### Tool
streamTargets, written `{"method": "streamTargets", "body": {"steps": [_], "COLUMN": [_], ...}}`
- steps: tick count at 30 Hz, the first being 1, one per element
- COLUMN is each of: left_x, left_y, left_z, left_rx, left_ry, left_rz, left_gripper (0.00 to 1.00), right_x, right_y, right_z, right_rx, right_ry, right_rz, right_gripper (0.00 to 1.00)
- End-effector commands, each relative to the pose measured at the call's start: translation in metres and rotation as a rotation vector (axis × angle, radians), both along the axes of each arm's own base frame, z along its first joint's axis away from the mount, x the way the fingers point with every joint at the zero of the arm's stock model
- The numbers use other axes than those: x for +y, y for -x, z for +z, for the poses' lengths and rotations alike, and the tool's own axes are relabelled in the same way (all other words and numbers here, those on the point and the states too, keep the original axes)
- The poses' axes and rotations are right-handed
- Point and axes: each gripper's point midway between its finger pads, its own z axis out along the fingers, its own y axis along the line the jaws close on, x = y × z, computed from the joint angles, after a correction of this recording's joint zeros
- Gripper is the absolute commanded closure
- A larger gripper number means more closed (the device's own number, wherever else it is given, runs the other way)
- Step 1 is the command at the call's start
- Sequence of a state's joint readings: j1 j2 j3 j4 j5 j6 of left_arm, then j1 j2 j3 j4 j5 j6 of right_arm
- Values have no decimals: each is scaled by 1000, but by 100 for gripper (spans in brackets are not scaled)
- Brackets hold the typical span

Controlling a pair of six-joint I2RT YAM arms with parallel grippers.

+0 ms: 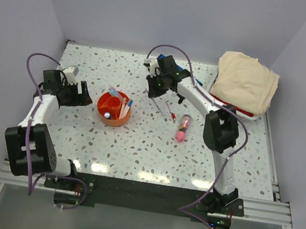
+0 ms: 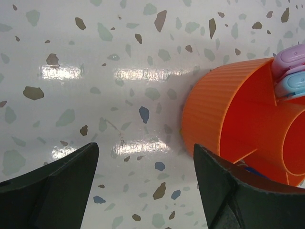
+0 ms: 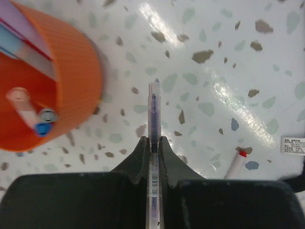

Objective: Sort the stationery into containers
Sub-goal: Pick up the pen from the center of the board, then place the pen in the storage box.

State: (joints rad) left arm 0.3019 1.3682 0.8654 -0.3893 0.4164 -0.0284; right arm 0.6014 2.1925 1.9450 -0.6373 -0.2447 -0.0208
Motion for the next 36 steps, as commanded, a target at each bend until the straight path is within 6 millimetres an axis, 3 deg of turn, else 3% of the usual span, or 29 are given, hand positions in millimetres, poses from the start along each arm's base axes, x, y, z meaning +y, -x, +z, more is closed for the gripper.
{"method": "streamTargets", "body": {"steps": [1, 3, 5, 6, 7, 8, 9, 11, 12, 13, 14, 16, 18, 19, 21, 22, 25, 26, 36], "left_x": [0, 2, 2, 3, 4, 4, 4, 6, 7, 8, 9, 15, 22, 24, 30, 33, 38, 38, 36], "left_y": [-7, -9, -10, -10, -10, -10, -11, -13, -13, -14, -14, -14, -13, -12, -11, -12, -13, -13, -9], "left_z": [9, 10, 9, 9, 8, 8, 9, 10, 9, 11, 12, 12, 6, 8, 3, 5, 6, 6, 2], "left_rx": [-53, -51, -48, -48, -45, -47, -50, -52, -50, -50, -47, -32, -5, 12, 36, 41, 42, 43, 55], "left_ry": [24, 18, 16, 14, 14, 12, 8, 0, -6, -7, -8, -17, -22, -23, -35, -41, -51, -51, -28], "left_rz": [15, 19, 20, 20, 22, 23, 18, 19, 18, 17, 14, 13, 8, 7, 6, 10, 14, 18, 21], "left_gripper": [15, 15, 15, 15, 15, 15, 15, 15, 14, 14, 14, 13, 13, 13, 13, 13, 13, 13, 13], "right_x": [41, 49, 54, 57, 60, 67, 71, 86, 91, 104, 109, 128, 140, 154, 162, 170, 180, 184, 204], "right_y": [8, 8, 15, 14, 17, 23, 25, 35, 39, 47, 51, 63, 74, 80, 87, 88, 90, 87, 72], "right_z": [135, 180, 194, 226, 223, 233, 255, 254, 268, 260, 270, 261, 267, 254, 263, 252, 250, 240, 204], "right_rx": [-164, -261, -274, -364, -365, -393, -473, -493, -545, -540, -581, -592, -661, -650, -697, -692, -718, -709, -692], "right_ry": [-399, -522, -608, -686, -710, -745, -809, -850, -901, -915, -952, -980, -1024, -1029, -1077, -1073, -1097, -1092, -1075], "right_rz": [43, 71, 76, 92, 86, 101, 119, 131, 160, 182, 190, 214, 260, 280, 314, 325, 348, 350, 354], "right_gripper": [100, 100, 100, 100, 100, 100, 100, 100, 100, 100, 100, 100, 100, 100, 100, 100, 100, 100, 100]}}
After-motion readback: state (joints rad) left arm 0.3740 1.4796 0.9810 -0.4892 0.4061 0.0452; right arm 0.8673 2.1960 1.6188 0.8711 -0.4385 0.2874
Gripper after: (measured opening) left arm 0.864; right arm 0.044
